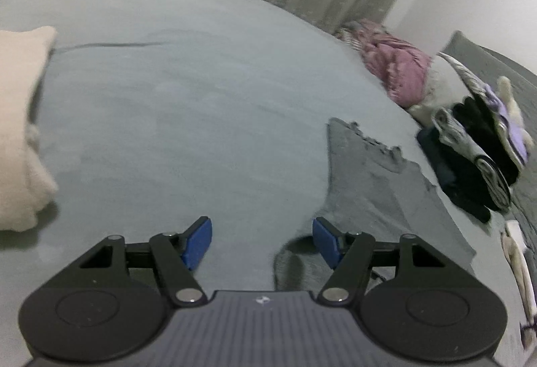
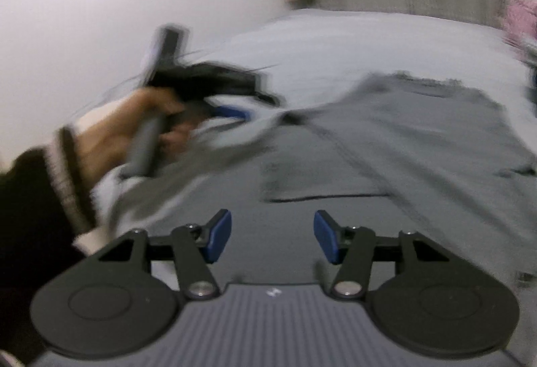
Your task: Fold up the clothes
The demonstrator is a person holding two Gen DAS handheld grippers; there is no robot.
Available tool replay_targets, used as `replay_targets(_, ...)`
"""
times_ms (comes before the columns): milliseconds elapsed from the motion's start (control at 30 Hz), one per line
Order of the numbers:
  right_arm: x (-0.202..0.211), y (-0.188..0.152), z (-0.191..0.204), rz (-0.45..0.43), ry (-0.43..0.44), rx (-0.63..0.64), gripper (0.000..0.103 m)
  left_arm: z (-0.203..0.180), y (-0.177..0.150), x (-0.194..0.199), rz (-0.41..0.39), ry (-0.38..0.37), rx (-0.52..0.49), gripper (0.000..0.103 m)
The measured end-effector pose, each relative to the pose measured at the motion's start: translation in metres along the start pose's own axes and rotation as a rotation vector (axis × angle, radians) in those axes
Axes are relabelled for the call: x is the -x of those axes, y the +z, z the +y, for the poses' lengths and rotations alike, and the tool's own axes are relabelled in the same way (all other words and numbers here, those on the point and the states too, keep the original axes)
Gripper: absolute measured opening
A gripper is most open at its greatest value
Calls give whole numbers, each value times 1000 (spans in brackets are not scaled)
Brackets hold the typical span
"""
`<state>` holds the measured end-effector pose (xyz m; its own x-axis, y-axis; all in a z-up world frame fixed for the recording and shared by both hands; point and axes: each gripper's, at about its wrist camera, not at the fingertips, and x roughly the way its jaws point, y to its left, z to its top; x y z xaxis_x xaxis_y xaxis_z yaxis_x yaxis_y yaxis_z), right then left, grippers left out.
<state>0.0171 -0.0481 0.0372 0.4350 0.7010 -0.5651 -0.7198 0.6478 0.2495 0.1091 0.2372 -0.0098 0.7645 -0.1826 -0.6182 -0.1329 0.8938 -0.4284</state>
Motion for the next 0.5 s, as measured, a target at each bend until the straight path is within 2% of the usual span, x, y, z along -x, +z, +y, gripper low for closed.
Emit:
replay_targets(133, -19, -4, 44, 17, 91, 111, 56, 1, 3, -9, 11, -75, 16, 66)
replay_targets(200, -31, -5, 61, 24, 98, 158, 56, -2, 3, -12, 19, -106, 14, 63)
replay_targets(300, -49, -5, 75, 30, 83, 184, 52, -5, 2, -17, 22, -109, -4, 63)
replay_targets(433, -66, -9, 84, 31, 83, 169, 38, -6, -1, -22, 5, -113, -2, 62)
replay_targets(467, -69, -10, 86, 31, 78, 169, 28, -6, -1, -22, 0, -110, 1, 60)
replay_targets(500, -72, -11, 88, 31, 61, 170, 22, -8, -2, -23, -1, -111, 5, 50)
